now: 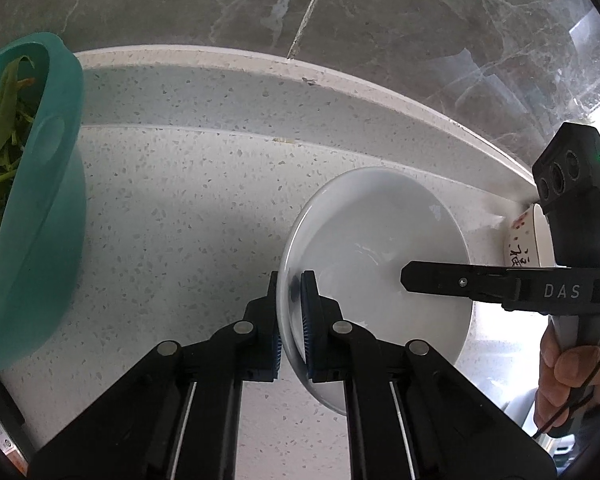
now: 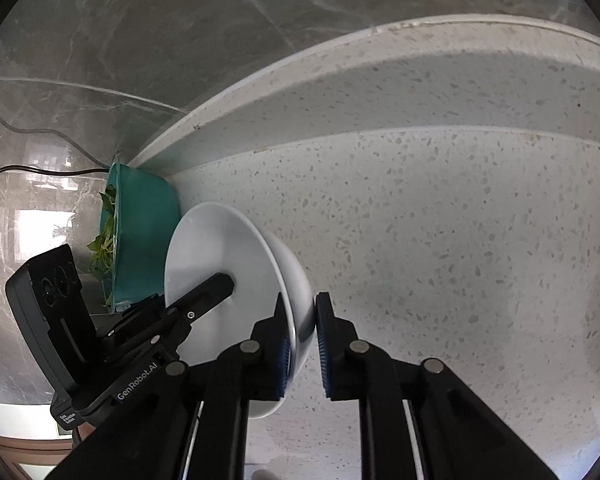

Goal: Organize plates and bowls
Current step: 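Lift the second white bowl with both grippers and carry it toward the first, then lower the second white bowl into the first white bowl, then open both grippers and lift them away from the nested bowls, then move both grippers to the pink-floral white bowl by the wall, then close both grippers on the rim of the pink-floral bowl, then lift the pink-floral bowl with both grippers and carry it toward the white bowls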

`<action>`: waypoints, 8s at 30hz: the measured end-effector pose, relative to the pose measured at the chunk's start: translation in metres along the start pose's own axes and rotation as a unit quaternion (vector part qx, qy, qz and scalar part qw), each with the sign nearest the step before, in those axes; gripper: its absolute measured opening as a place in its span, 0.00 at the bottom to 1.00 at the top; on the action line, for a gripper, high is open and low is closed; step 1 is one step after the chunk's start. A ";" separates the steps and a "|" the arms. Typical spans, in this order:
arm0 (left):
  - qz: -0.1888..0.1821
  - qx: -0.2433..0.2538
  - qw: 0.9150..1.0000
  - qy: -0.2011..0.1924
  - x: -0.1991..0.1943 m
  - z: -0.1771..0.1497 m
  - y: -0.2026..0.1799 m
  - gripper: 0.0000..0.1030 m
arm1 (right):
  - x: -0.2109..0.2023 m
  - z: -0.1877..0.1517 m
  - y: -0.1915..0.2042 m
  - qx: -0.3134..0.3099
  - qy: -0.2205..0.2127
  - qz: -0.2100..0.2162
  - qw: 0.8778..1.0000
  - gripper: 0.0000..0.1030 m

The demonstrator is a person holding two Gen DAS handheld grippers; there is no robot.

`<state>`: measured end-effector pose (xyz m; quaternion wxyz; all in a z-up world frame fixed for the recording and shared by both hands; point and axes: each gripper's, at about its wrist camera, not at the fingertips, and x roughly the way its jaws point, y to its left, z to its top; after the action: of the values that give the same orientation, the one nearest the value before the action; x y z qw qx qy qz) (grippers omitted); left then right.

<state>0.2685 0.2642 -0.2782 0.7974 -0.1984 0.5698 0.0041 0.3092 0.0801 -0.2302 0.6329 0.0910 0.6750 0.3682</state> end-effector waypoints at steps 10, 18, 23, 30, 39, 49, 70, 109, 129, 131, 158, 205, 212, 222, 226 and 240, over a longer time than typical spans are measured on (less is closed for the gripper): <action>0.005 0.008 1.000 0.001 -0.009 0.000 -0.011 0.06 | -0.012 -0.008 -0.002 -0.006 -0.006 -0.005 1.000 0.15; 0.003 0.018 1.000 0.001 -0.021 -0.002 -0.028 0.06 | -0.029 -0.015 0.002 -0.007 -0.016 -0.010 1.000 0.15; -0.002 0.024 1.000 -0.005 -0.033 -0.002 -0.042 0.06 | -0.043 -0.019 0.005 -0.010 -0.025 -0.010 1.000 0.15; -0.006 0.039 0.999 -0.011 -0.054 -0.009 -0.073 0.06 | -0.069 -0.034 0.005 -0.016 -0.039 -0.007 0.999 0.15; -0.011 0.067 0.998 -0.015 -0.081 -0.036 -0.127 0.06 | -0.111 -0.067 -0.010 -0.016 -0.061 0.001 0.998 0.15; -0.030 0.097 0.995 -0.002 -0.088 -0.075 -0.214 0.06 | -0.159 -0.114 -0.045 -0.002 -0.081 0.002 0.997 0.15; -0.064 0.138 0.988 0.038 -0.077 -0.190 -0.369 0.06 | -0.251 -0.234 -0.142 0.042 -0.103 0.020 0.994 0.18; 0.017 0.134 0.988 0.073 -0.010 -0.289 -0.364 0.24 | -0.168 -0.292 -0.147 -0.064 -0.060 -0.145 0.985 0.18; -0.036 0.087 0.995 0.028 -0.030 -0.286 -0.368 0.62 | -0.187 -0.291 -0.149 -0.048 -0.081 -0.105 0.990 0.31; -0.034 0.081 0.996 0.023 -0.033 -0.283 -0.366 0.67 | -0.193 -0.291 -0.149 -0.047 -0.089 -0.106 0.989 0.39; -0.109 0.088 0.990 -0.031 -0.094 -0.094 -0.301 1.00 | -0.348 -0.236 -0.191 0.049 -0.238 0.090 0.966 0.97; -0.051 0.129 0.988 0.066 0.103 0.013 -0.327 0.12 | -0.172 -0.055 -0.225 0.104 -0.097 -0.033 0.989 0.20; -0.039 0.130 0.989 0.062 0.097 0.010 -0.326 0.11 | -0.160 -0.050 -0.209 0.088 -0.098 -0.047 0.990 0.20; -0.037 0.121 0.989 0.070 0.093 0.009 -0.325 0.09 | -0.156 -0.051 -0.193 0.077 -0.101 -0.052 0.991 0.20; -0.038 0.123 0.989 0.067 0.084 0.007 -0.326 0.09 | -0.162 -0.053 -0.194 0.074 -0.103 -0.051 0.991 0.20; -0.037 0.135 0.989 0.055 0.046 0.003 -0.342 0.09 | -0.187 -0.064 -0.181 0.062 -0.119 -0.047 0.990 0.20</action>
<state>0.3676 -0.0603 -0.2126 0.7840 -0.1100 0.6003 -0.1137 0.3461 -0.1830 -0.1986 0.7186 0.1416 0.6199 0.2816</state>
